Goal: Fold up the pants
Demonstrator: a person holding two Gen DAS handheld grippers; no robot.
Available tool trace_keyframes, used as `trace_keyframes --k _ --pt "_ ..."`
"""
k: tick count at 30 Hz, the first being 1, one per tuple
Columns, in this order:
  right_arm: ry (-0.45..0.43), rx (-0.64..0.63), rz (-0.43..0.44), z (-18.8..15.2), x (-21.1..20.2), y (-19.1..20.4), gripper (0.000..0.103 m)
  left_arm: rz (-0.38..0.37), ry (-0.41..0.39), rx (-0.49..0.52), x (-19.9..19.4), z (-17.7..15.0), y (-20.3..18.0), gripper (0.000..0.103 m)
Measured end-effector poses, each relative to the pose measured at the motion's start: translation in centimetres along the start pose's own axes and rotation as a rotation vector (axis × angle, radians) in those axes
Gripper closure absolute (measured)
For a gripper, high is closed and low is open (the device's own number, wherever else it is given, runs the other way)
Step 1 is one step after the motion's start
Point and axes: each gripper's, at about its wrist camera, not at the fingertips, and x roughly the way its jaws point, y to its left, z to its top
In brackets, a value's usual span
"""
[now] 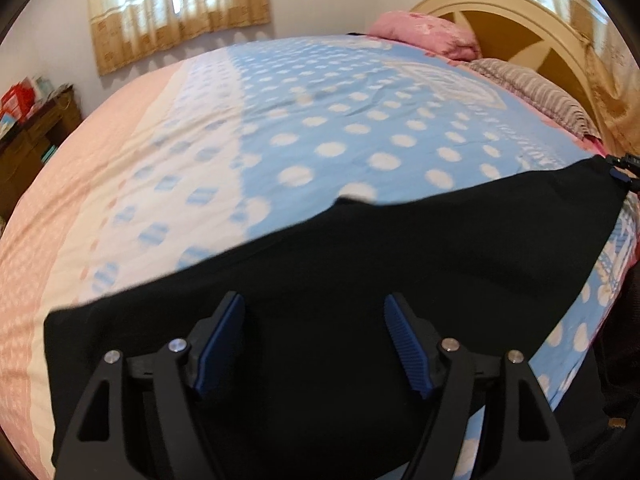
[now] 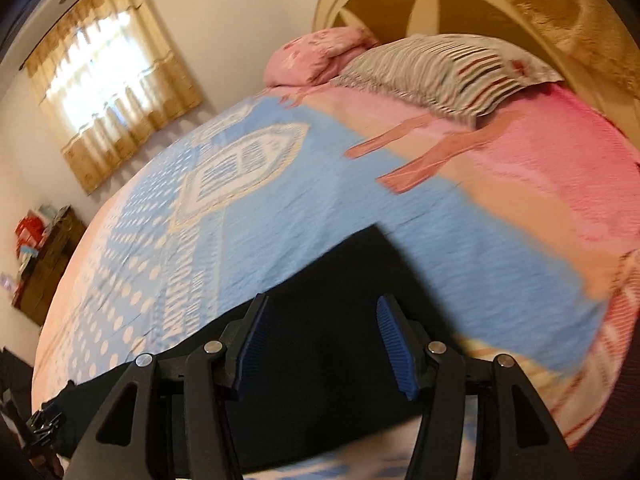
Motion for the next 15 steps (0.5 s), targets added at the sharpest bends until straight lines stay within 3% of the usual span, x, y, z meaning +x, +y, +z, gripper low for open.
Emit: trace_keyframes --k 8,15 --pt "-0.007 0.074 -0.049 0.0 -1.2 -4.6 0.043 -0.035 -0.001 0.080 1.8 2.9 -4.2 0.027" --pt "-0.005 0.089 0.022 -0.5 -1.4 -6.3 0.043 -0.055 0.027 0.106 3.3 3.8 -6.5 0.026"
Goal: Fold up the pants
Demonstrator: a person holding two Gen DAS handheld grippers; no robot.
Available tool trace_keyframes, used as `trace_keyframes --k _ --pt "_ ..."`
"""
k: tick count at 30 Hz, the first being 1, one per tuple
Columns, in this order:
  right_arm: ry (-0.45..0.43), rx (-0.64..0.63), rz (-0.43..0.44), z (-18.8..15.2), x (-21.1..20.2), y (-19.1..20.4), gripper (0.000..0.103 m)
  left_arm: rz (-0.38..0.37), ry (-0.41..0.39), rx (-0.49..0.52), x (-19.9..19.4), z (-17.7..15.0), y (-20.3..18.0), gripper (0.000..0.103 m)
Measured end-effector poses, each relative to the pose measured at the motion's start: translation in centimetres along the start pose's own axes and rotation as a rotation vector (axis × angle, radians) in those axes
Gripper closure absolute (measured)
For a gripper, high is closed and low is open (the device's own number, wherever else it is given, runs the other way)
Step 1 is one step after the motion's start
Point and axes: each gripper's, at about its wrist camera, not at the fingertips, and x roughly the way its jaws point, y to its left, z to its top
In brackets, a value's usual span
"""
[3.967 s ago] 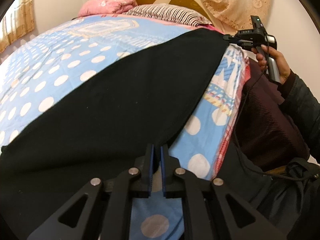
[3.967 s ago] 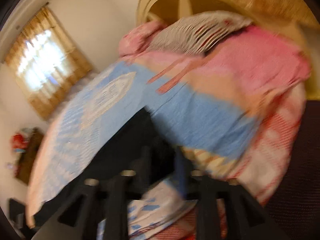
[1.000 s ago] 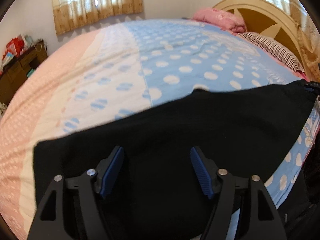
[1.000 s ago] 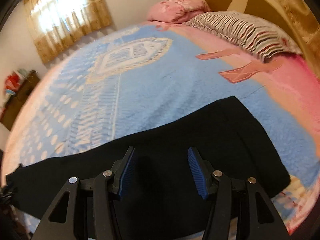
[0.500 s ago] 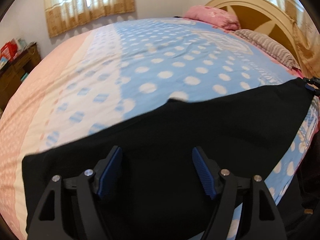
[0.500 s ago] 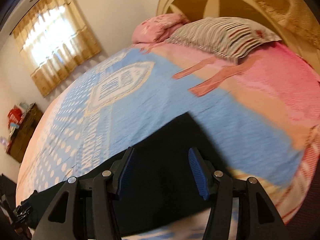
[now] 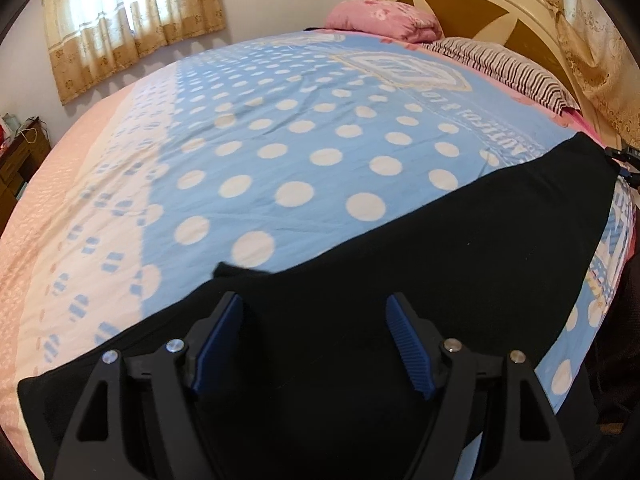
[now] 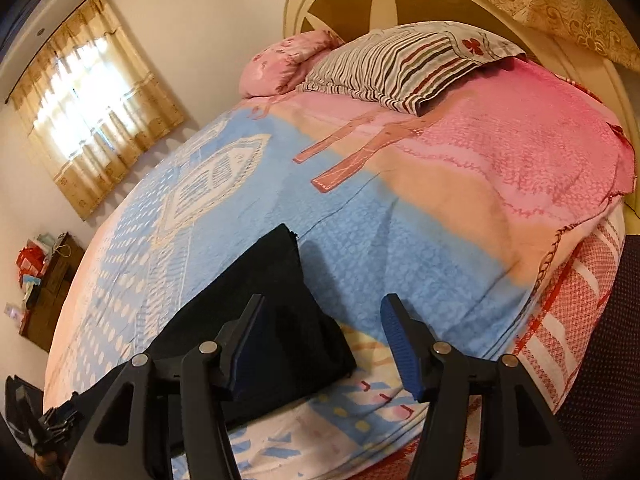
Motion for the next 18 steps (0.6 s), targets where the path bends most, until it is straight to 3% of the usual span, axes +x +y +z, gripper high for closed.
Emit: trace_keyframes --k 5,10,15,18 --pt "0.016 0.049 0.078 0.3 -0.2 -0.8 0.043 -0.014 -0.001 0.017 0.4 0.5 -1.3 0.024" --pt "0.038 0.032 0.093 0.5 0.4 -0.7 0.043 -0.015 0.019 -0.002 1.4 0.1 -1.4 0.020" --pt "0.079 0.024 0.126 0.8 1.6 0.1 0.051 -0.020 0.026 -0.014 1.4 -0.3 -1.3 0.018" --pt "0.101 -0.005 0.104 0.6 2.0 0.6 0.051 -0.025 0.029 -0.022 1.3 -0.3 -1.1 0.018"
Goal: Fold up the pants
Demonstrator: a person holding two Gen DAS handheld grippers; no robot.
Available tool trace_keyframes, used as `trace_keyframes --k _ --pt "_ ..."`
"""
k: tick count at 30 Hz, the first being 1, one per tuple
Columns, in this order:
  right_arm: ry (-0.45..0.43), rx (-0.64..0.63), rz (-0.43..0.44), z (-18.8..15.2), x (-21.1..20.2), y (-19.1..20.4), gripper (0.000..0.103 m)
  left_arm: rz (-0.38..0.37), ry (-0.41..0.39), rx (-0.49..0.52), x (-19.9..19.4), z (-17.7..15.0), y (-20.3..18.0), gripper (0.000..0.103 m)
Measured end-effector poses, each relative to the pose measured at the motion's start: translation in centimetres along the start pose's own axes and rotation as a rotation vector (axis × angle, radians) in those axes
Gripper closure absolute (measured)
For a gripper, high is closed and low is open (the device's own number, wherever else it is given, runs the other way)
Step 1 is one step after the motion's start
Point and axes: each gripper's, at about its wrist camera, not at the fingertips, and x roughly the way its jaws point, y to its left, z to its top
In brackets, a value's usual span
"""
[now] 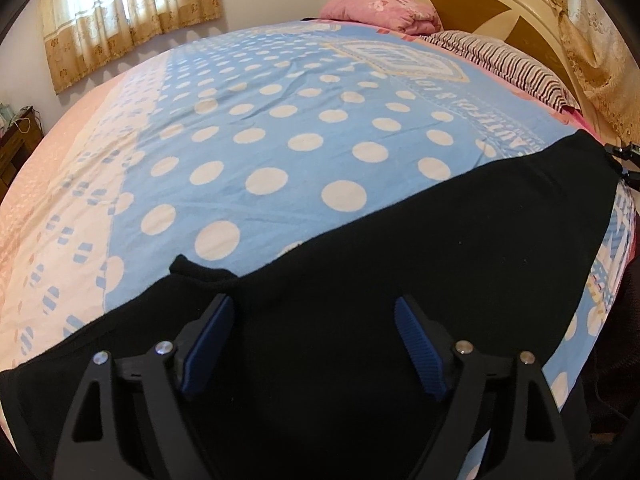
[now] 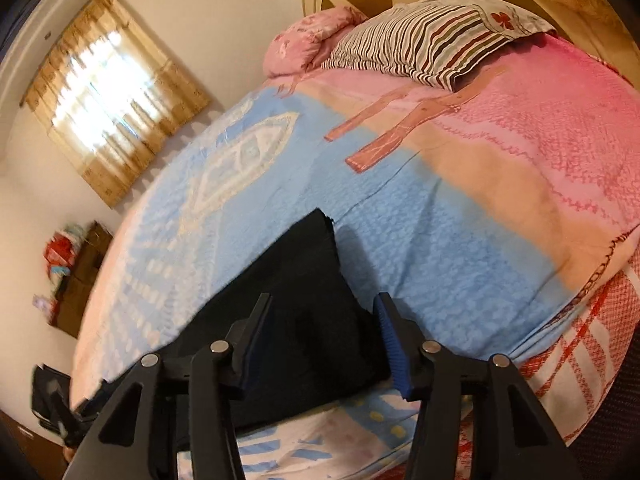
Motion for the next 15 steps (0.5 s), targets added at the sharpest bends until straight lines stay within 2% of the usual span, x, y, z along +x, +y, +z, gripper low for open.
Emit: trace_keyframes --k 2,4,6,9,12,15 --pt "0.019 0.003 0.000 0.2 0.3 0.0 0.053 0.000 0.002 -0.002 0.0 0.0 -0.1 0.018" --pt "0.031 0.014 -0.002 0.5 0.5 -0.2 0.060 -0.002 0.001 -0.003 0.0 0.0 -0.1 0.018" --pt "0.044 0.023 -0.005 0.7 0.5 -0.5 0.073 -0.010 0.002 -0.008 -0.1 0.1 -0.2 0.018" --pt "0.062 0.047 0.026 0.7 0.3 -1.1 0.087 -0.030 -0.002 -0.019 -0.4 0.0 -0.2 0.018" --pt "0.034 0.043 0.055 0.4 -0.6 -0.4 0.089 -0.039 -0.004 -0.022 -0.7 -0.1 -0.4 0.018" --pt "-0.016 -0.009 0.065 0.1 -2.2 1.9 0.089 -0.050 -0.010 -0.013 -1.1 -0.1 -0.8 0.018"
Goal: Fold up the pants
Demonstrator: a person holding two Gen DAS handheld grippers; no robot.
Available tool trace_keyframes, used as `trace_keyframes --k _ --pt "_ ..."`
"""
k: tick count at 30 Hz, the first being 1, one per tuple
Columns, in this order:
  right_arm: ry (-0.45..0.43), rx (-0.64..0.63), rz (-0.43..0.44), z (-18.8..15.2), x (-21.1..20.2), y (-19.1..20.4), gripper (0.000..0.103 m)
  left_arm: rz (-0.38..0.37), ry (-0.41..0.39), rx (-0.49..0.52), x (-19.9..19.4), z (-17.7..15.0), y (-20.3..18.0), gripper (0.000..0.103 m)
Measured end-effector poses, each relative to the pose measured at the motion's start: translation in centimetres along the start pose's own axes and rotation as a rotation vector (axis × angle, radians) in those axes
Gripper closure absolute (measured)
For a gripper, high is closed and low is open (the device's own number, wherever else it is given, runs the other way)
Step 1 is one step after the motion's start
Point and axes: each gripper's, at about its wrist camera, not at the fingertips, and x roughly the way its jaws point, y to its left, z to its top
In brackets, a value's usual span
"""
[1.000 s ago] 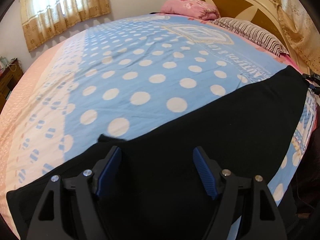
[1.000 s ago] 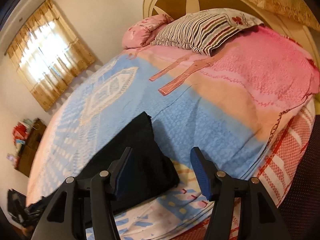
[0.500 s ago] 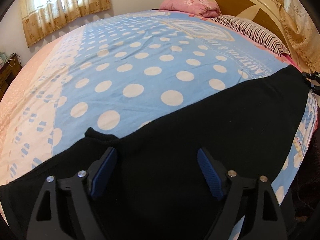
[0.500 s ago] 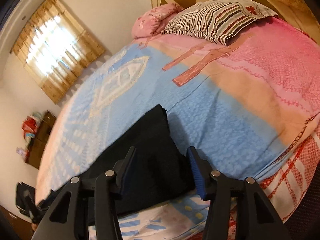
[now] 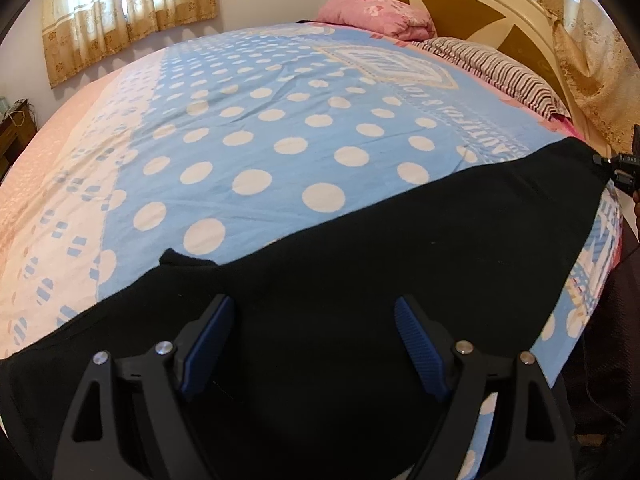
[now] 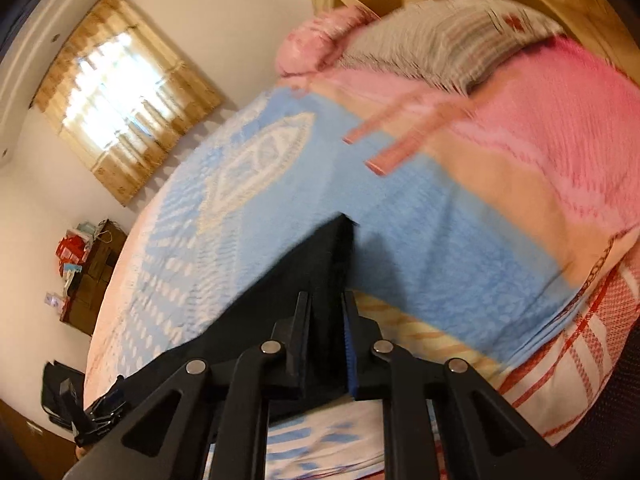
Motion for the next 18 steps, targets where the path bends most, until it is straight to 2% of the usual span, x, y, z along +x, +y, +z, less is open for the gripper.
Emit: trace_keyframes --k 5,9,13,18 --pt "-0.046 -0.142 0.022 -0.4 -1.8 6.6 0.089 -0.027 -0.026 0.005 -1.0 0.3 -0.7 0.018" --pt "-0.058 -0.255 0.045 -1.6 -2.3 12.0 0.089 -0.080 -0.036 -0.010 -1.5 0.5 -1.3 0.018" --pt "-0.029 -0.368 0.076 -4.0 -1.2 17.5 0.089 -0.127 -0.035 -0.006 -1.6 0.4 -2.2 0.018" --pt "0.051 -0.470 0.133 -7.9 1.8 22.5 0.089 -0.155 -0.033 -0.010 -1.6 0.1 -2.5 0.018"
